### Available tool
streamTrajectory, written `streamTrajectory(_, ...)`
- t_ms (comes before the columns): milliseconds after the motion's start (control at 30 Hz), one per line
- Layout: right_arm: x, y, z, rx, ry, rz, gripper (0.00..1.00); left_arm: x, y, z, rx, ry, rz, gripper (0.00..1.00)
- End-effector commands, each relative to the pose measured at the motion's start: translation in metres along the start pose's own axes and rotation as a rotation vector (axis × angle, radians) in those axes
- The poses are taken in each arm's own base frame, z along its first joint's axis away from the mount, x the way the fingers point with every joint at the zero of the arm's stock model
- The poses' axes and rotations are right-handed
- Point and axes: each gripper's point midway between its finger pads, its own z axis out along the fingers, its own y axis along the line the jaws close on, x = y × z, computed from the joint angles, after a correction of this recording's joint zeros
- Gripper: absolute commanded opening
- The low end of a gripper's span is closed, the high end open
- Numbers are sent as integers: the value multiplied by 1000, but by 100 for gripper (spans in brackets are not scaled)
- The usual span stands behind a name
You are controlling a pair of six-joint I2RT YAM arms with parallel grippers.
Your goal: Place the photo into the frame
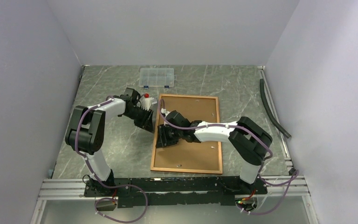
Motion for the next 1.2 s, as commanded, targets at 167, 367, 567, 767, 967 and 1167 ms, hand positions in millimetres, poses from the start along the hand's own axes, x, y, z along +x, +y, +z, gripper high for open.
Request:
streamTrajectory(167, -1, 14, 10, -65, 32, -77, 42, 2, 1, 6, 19, 0, 0, 37)
streamTrajectory(367, -1, 15, 17, -73, 35, -76, 41, 2, 2, 6, 12, -2, 1, 35)
streamTrajectory(567, -5, 14, 24, -70, 26, -68, 41, 1, 2, 5, 8, -6, 7, 35)
streamTrajectory(767, -13, 16, 28, -65, 1, -65, 40, 2, 2, 4, 4, -4, 14, 34)
streamTrajectory(967, -15, 15, 28, -61, -20, -63, 38, 2, 2, 3, 0, -5, 22, 33)
streamTrajectory(1167, -16, 14, 31, -62, -31, -61, 37, 3, 2, 2, -1, -6, 28, 31)
